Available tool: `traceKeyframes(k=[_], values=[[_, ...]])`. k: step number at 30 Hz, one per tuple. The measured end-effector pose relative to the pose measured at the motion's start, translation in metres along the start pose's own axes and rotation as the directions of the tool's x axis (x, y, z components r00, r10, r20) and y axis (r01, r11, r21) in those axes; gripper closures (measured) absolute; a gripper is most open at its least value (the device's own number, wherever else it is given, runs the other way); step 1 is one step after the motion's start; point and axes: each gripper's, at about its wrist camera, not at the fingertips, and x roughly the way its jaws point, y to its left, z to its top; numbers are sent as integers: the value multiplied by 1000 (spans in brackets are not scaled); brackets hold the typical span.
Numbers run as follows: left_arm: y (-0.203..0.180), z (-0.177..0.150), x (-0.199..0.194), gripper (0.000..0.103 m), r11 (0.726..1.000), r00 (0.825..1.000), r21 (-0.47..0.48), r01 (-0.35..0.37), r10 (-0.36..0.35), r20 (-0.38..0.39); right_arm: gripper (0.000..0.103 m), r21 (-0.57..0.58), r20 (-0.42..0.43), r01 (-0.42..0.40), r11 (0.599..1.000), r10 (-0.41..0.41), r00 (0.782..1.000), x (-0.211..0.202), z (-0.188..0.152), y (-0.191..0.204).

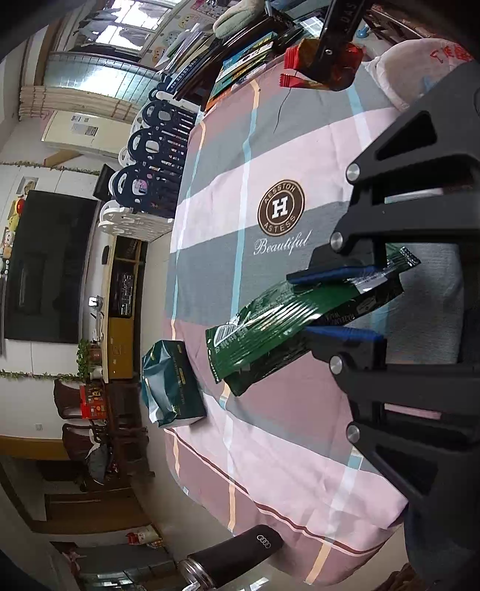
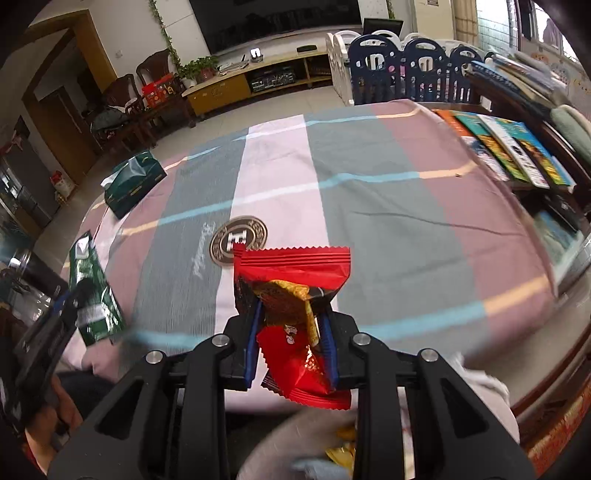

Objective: Collect trash
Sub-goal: 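Drop the chip bag in the wastebasket with the right tool while the left drops the packet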

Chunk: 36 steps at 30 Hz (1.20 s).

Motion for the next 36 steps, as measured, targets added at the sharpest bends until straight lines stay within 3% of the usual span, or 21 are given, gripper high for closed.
traceKeyframes(k=[5, 9, 14, 17, 21, 25, 27, 29, 30, 32, 35, 36], values=[[-16, -2, -29, 81, 996, 996, -9, 90, -90, -19, 74, -31, 30, 27, 999, -26, 999, -50, -25, -5], [-41, -10, -54, 81, 986, 987, 48, 162, -161, -27, 74, -63, 78, 84, 995, -79, 994, -82, -36, -12], [-70, -22, -73, 81, 964, 969, 104, 246, -241, -57, 74, -25, 102, 78, 997, -75, 992, -110, -48, -31], [-82, -29, -77, 81, 937, 939, 97, 336, -326, -109, 74, 0, 66, 93, 996, -92, 994, -114, -63, -45], [-95, -38, -78, 81, 878, 870, 56, 475, -459, -180, 74, 30, 7, 116, 993, -116, 993, -118, -89, -64], [-112, -49, -83, 81, 840, 828, 62, 539, -516, -219, 74, 60, -71, 141, 988, -136, 988, -111, -112, -80], [-120, -55, -86, 81, 814, 800, 66, 577, -547, -248, 71, 74, -109, 150, 986, -141, 984, -108, -121, -86], [-130, -62, -88, 81, 789, 775, 89, 608, -565, -283, 58, 78, -152, 170, 982, -156, 976, -105, -124, -90], [-136, -65, -89, 81, 778, 766, 108, 619, -568, -301, 54, 83, -149, 186, 979, -172, 974, -107, -124, -92], [-150, -75, -92, 81, 751, 750, 157, 641, -570, -337, 34, 119, -101, 214, 969, -203, 974, -121, -119, -100], [-165, -88, -92, 77, 727, 734, 204, 656, -552, -395, 30, 194, -30, 197, 961, -195, 980, -146, -106, -111], [-169, -93, -90, 63, 724, 735, 221, 653, -536, -415, 30, 213, -9, 186, 959, -188, 982, -153, -102, -115]])
